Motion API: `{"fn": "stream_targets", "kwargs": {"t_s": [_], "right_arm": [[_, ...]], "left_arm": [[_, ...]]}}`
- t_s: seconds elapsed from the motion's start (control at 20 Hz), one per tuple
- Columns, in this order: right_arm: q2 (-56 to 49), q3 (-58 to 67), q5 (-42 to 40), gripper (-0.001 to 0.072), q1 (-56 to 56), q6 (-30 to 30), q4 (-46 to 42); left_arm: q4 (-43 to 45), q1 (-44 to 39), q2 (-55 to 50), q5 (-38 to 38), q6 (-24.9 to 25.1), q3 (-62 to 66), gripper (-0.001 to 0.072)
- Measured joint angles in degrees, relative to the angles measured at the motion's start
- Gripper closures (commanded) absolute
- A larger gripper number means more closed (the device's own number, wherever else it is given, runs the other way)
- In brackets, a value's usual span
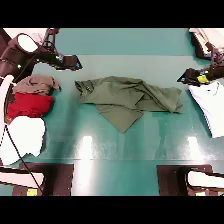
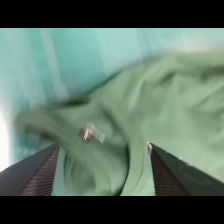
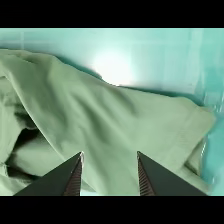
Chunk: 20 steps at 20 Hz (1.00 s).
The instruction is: Fold the shirts.
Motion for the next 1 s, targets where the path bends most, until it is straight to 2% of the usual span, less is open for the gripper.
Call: {"fn": "stream_targets", "kwargs": {"t_s": [0.15, 0.25, 0.6, 1.0], "right_arm": [[2.6, -1.0, 2.5, 0.0336, -2.9, 0.0, 0.0], [5.8, -4.2, 3.0, 0.0336, -4.7, 0.0, 0.0], [17.2, -16.0, 0.7, 0.0337, -8.7, 0.0, 0.1], [20.6, -19.2, 0.5, 0.0337, -9.0, 0.0, 1.5]], "left_arm": [[-0.5, 1.4, 0.9, -7.5, -0.2, -3.5, 0.0062], [-4.1, 0.5, 2.8, -8.0, 0.1, -10.4, 0.0062], [-15.5, -6.9, 6.8, 4.4, 2.3, -35.8, 0.0062], [-22.1, -13.5, 7.1, 18.9, 2.9, -41.7, 0.0063]]}}
